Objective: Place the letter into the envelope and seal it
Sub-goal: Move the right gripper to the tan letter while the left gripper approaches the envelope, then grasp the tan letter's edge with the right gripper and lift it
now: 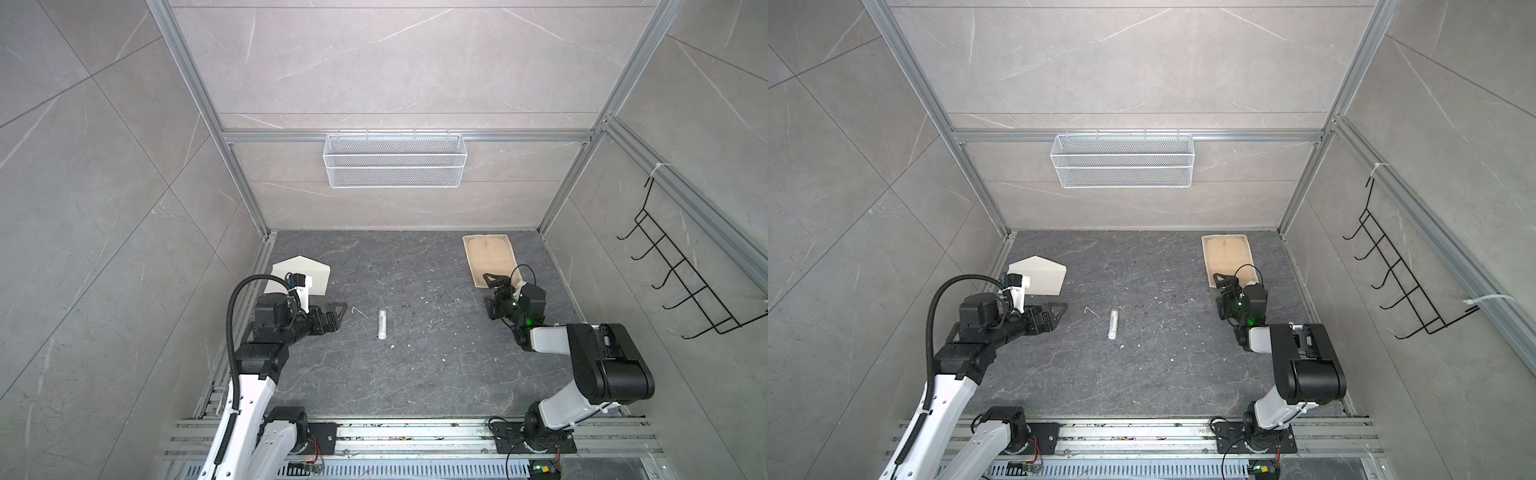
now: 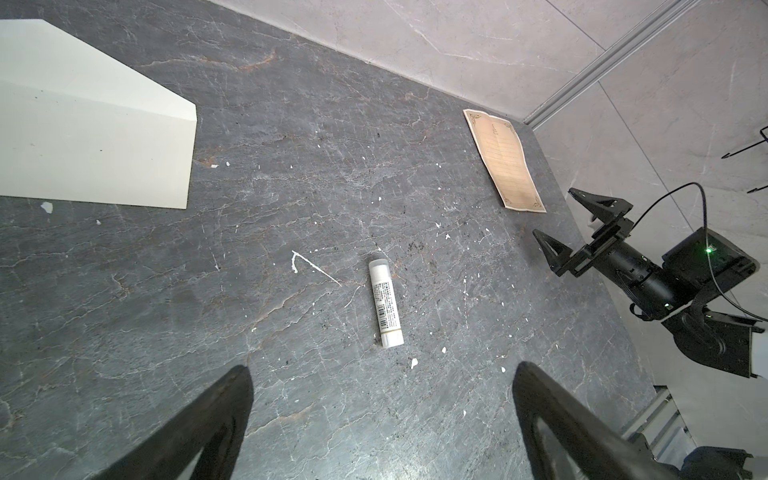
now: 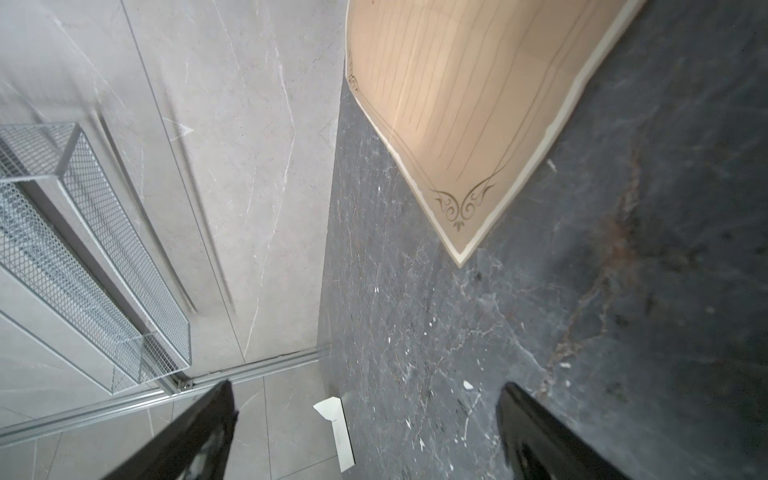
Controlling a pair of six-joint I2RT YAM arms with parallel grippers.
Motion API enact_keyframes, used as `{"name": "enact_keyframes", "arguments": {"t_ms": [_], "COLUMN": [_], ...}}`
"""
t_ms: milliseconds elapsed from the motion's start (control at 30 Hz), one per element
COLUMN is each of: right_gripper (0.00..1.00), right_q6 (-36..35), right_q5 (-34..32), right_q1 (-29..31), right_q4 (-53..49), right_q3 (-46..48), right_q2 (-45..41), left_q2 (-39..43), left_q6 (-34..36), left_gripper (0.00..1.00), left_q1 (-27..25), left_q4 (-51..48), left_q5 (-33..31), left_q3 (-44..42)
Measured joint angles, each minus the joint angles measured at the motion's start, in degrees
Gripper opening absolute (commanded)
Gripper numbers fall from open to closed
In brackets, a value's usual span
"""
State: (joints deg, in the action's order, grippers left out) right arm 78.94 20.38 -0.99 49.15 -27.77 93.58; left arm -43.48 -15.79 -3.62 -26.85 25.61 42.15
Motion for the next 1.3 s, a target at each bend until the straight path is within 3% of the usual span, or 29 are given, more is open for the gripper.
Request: {"name": "enact_keyframes", "arguments": {"t_ms": [633, 1300], "right_gripper": [0.97, 0.96], "right_q6": [4.8, 5.4], "right_q5": [-2.2, -5.3], "right_q1": [1.4, 2.0], "right_q4": [7.7, 12.9], "right_q3": [-5.2, -10.0], "right_q2": [13.5, 20.1], "left_q2": [0.0, 0.1], "left_q6": [0.0, 0.0], "left_gripper": [1.0, 1.0], "left_q1": [0.0, 0.0], "left_q4": [-0.2, -0.2], "left_q5": [0.0, 0.0], "left_q3": [-0.1, -0.1]}}
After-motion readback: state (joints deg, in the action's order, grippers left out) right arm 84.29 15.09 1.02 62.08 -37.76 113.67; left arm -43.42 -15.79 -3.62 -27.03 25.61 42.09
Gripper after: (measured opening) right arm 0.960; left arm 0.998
